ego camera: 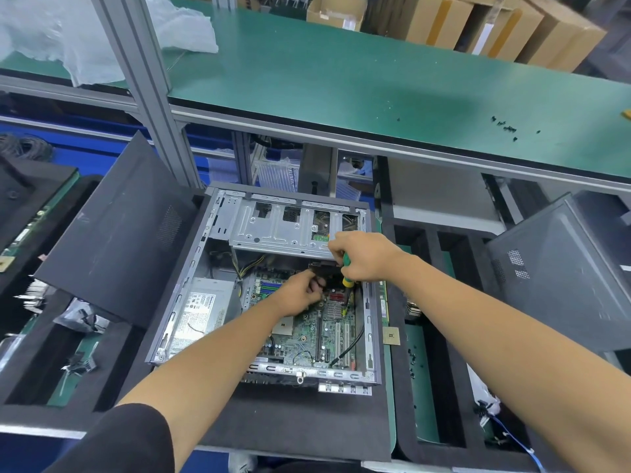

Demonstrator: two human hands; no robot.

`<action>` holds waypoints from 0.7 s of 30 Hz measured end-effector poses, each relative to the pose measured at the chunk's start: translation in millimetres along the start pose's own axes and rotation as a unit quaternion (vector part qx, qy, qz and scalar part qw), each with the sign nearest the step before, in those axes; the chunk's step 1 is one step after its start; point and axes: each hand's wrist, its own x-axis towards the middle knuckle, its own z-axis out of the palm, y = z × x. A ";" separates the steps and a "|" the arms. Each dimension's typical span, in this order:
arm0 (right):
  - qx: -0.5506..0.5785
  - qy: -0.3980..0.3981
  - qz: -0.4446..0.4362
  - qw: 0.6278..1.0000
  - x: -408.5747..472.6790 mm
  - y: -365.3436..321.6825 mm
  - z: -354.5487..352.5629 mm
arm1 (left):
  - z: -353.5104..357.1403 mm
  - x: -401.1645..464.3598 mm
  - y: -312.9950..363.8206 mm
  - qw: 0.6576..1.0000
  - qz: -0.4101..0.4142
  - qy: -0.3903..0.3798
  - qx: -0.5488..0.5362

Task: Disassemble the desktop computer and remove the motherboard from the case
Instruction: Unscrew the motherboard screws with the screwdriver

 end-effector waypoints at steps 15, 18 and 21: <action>-0.045 -0.015 -0.008 0.999 -2.0 2.4 11.8 | 5.6 2.2 7.3 0.997 -0.046 -0.066 0.010; -0.034 -0.015 -0.006 0.999 -2.2 3.6 12.7 | 13.3 2.5 10.2 0.994 -0.024 -0.074 0.078; -0.016 -0.010 0.001 1.000 -2.1 4.1 12.9 | 20.3 5.4 14.4 0.992 -0.006 -0.045 0.115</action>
